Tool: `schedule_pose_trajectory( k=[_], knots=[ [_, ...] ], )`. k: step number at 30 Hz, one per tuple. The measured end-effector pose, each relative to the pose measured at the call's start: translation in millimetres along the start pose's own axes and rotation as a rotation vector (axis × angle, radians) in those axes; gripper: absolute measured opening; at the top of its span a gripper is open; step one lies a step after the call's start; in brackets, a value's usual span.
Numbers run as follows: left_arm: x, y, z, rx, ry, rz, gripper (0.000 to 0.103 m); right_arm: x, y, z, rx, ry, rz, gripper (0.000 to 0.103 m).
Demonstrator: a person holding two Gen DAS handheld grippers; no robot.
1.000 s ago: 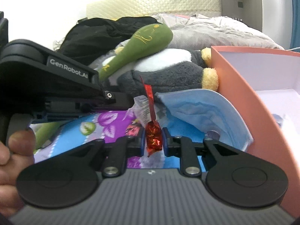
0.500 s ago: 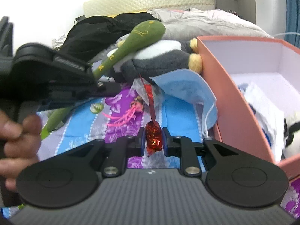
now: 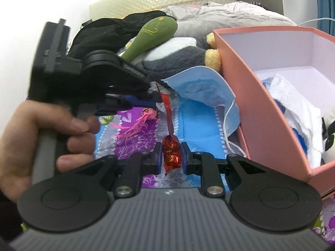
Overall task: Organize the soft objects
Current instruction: 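Hold the red candy with the right gripper while the left gripper grasps the white paper tag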
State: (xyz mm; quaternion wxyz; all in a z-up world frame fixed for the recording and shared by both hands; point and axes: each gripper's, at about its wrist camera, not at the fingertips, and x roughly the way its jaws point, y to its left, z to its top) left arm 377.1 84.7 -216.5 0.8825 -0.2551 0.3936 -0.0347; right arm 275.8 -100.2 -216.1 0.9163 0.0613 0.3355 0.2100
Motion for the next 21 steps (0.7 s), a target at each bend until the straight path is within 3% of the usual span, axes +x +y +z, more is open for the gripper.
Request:
schedule_pose_trajectory(
  k=[7,17,21],
  knots=[
    [7.7,1.0,0.5,0.003,-0.006,0.051,0.031,4.2,1.7,-0.5,0.007,0.005,0.022,0.022],
    [28.4,4.2,10.1,-0.041,-0.023,0.052,0.031,8.9,-1.5,-1.7,0.019,0.017,0.021,0.022],
    [31.3,2.8,9.5,-0.014,-0.032,0.055,0.013,7.0,-0.8,-1.6,0.013,0.013,0.018,0.022]
  ],
)
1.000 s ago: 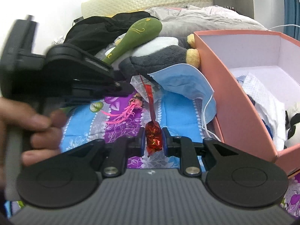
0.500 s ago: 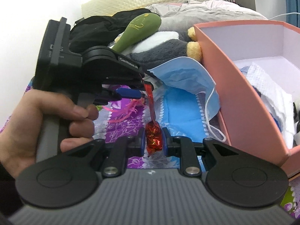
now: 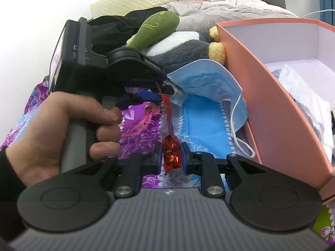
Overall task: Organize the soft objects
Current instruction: 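Hold the red candy with the right gripper while the left gripper grasps the white paper tag, then lift the tag with the left gripper while the right gripper carries the candy toward the box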
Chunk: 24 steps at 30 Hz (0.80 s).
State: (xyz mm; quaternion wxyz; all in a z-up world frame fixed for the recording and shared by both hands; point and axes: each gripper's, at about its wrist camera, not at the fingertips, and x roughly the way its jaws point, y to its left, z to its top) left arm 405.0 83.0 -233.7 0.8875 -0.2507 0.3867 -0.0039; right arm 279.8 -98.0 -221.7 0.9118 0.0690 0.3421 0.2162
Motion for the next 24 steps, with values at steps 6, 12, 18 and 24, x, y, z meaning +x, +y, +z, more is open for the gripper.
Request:
schedule_pose_trajectory(
  k=[6,12,18,24],
  knots=[
    [-20.0,-9.0,-5.4,0.064,-0.019,-0.011,0.008,-5.4,1.7,0.7,-0.006,-0.005,-0.014,0.022],
    [-56.0,-16.5,-13.5,0.098,-0.024,-0.034,0.008,-21.6,6.0,5.6,-0.012,-0.020,-0.017,0.022],
    [-102.1,-18.0,-28.5,0.117,-0.032,-0.045,0.008,-44.2,10.9,4.7,-0.024,-0.024,-0.027,0.022],
    [-149.1,-30.9,-43.2,0.179,-0.040,-0.059,0.008,-73.1,19.9,4.0,-0.044,-0.037,-0.032,0.022]
  ],
)
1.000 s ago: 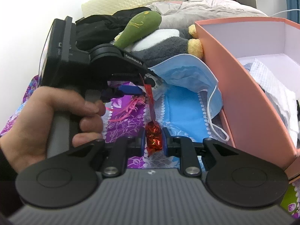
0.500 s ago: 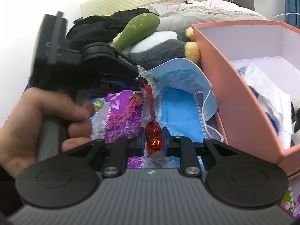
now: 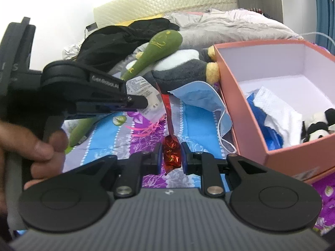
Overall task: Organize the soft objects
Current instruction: 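Lift the tag with the left gripper while the right gripper carries the candy toward the box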
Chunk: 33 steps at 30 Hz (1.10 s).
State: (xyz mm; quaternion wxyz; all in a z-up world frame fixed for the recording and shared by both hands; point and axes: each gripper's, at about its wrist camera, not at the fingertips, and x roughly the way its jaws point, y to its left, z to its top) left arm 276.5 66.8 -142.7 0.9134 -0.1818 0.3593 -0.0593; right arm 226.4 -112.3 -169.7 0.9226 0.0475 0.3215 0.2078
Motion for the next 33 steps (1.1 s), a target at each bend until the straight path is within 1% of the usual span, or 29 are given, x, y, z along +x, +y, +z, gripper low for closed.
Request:
schedule_pose_trajectory(
  k=[5,8,13,17,19,23,26,29,33],
  knots=[
    [-29.0,-11.2,-17.0,0.026,-0.011,-0.010,0.008,-20.6,4.8,-5.2,-0.020,0.002,-0.006,0.022],
    [-42.0,-16.2,-30.3,0.034,0.009,0.008,0.008,-31.7,6.5,-9.8,-0.028,0.009,-0.007,0.022],
    [-64.4,-26.9,-55.6,0.048,0.023,0.010,0.008,-46.6,7.6,-15.4,-0.033,0.021,-0.004,0.022],
    [-81.8,-29.9,-68.3,0.031,0.017,0.020,0.008,-57.2,9.0,-17.7,-0.036,0.040,0.007,0.022],
    [-91.3,-29.8,-72.1,0.024,0.014,0.019,0.008,-63.4,10.2,-18.0,-0.050,0.044,0.016,0.022],
    [-109.3,-29.0,-77.1,0.025,0.003,0.040,0.008,-74.4,11.5,-16.3,-0.057,0.046,0.031,0.022],
    [-120.8,-27.9,-78.3,0.009,-0.004,0.033,0.008,-82.2,13.3,-14.8,-0.056,0.040,0.036,0.022],
    [-130.5,-31.0,-78.6,0.012,-0.012,0.027,0.008,-87.9,14.9,-11.8,-0.055,0.037,0.054,0.022],
    [-139.9,-39.2,-75.5,0.022,-0.024,0.016,0.008,-98.7,14.1,-4.6,-0.052,0.014,0.058,0.022]
  ],
)
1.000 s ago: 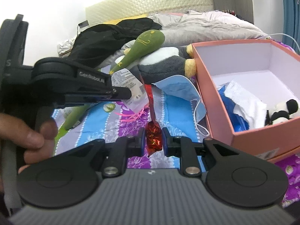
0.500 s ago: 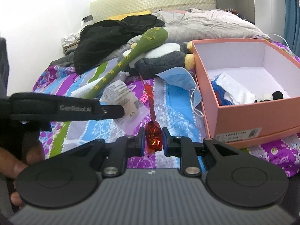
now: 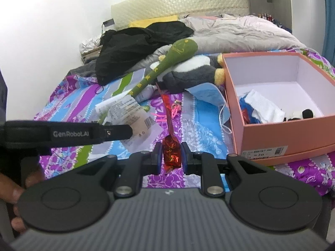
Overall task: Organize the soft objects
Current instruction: 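Lift the tag with the left gripper while the right gripper carries the candy toward the box, then open both grippers over the pink box to drop tag and candy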
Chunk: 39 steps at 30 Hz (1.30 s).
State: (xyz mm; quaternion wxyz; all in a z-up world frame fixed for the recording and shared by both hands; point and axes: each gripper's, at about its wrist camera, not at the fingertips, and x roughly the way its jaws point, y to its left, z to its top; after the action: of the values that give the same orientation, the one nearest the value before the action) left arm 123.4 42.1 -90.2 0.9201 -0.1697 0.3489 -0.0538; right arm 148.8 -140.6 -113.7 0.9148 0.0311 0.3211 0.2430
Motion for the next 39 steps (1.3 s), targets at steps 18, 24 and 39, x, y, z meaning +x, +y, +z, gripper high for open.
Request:
schedule_pose_trajectory(
  k=[18,24,39],
  knots=[
    [-1.4,-86.8,4.0,0.156,-0.004,-0.140,0.008,-72.8,-49.1,13.5,0.044,-0.104,-0.130,0.022],
    [21.5,-113.3,23.5,0.160,0.048,-0.212,0.008,-79.9,-71.4,23.5,0.082,-0.110,-0.176,0.022],
    [122.9,-179.0,108.0,0.201,0.166,-0.259,0.008,-32.0,-127.4,111.7,0.006,-0.124,-0.336,0.022]
  ],
)
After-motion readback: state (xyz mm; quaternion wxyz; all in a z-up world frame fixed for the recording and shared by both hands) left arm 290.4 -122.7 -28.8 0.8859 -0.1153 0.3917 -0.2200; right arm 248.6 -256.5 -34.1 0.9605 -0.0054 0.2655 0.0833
